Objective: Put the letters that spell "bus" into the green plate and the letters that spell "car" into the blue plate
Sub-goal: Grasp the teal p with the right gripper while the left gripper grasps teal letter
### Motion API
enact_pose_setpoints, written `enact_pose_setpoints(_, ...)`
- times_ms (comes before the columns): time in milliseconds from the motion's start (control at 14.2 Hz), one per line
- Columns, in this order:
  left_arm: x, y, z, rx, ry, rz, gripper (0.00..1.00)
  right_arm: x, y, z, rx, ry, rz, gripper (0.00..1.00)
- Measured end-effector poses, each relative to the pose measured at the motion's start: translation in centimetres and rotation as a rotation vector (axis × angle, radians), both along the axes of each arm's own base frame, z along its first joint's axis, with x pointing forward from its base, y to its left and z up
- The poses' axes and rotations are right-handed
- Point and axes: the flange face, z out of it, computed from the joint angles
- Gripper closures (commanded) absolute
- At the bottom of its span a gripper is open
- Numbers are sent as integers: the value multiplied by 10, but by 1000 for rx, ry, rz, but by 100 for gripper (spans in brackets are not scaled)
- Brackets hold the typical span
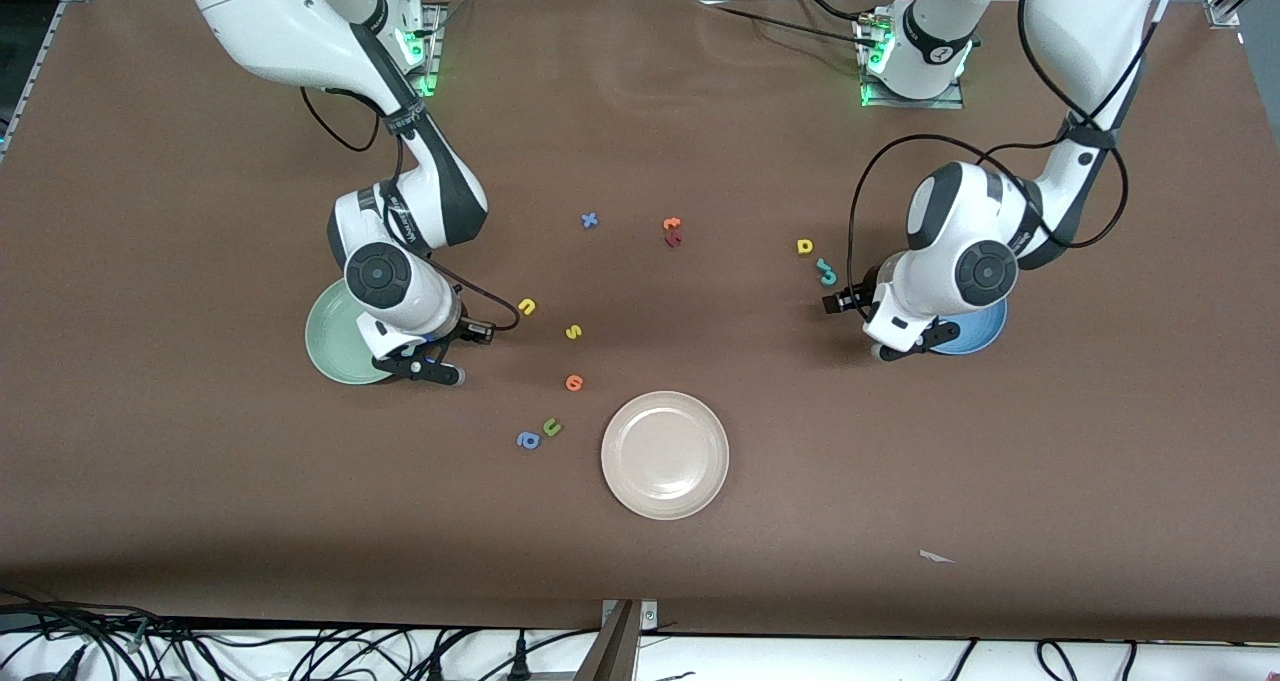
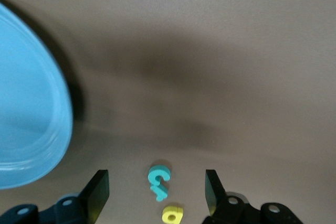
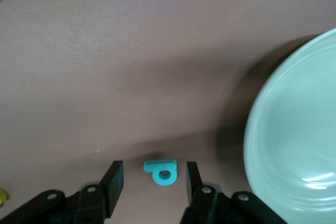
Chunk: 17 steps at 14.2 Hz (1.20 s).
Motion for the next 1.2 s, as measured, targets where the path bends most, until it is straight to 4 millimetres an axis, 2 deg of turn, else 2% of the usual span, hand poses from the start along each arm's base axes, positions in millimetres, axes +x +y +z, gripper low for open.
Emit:
enact_pose_setpoints(282,-12,3,-31,-1,-15,16,39,-18,-2,-27,16,-36,0,43)
enact_pose_setpoints(424,-21,3,-38,5,0,18,40,-21,-3,-31,16,-36,0,43)
enact_pose_setpoints(565,-31,-5,-45,15,20,15,40,-23,-3,-32,15,-34,0,44)
enact_pose_setpoints(776,-40,-16,-44,22,18,8,40,-23,-3,-33,15,-33,0,54)
enact_pose_setpoints(918,-44,-20,-38,21,7,1,40,-23,-3,-33,15,-33,0,68)
enact_pose_setpoints(1059,-52,-21,-36,17,-39,2,41,-23,-3,-32,16,-35,0,74)
enact_pose_setpoints(1200,-61,-18,-41,12,-93,11,41,-23,-3,-32,16,-35,0,75)
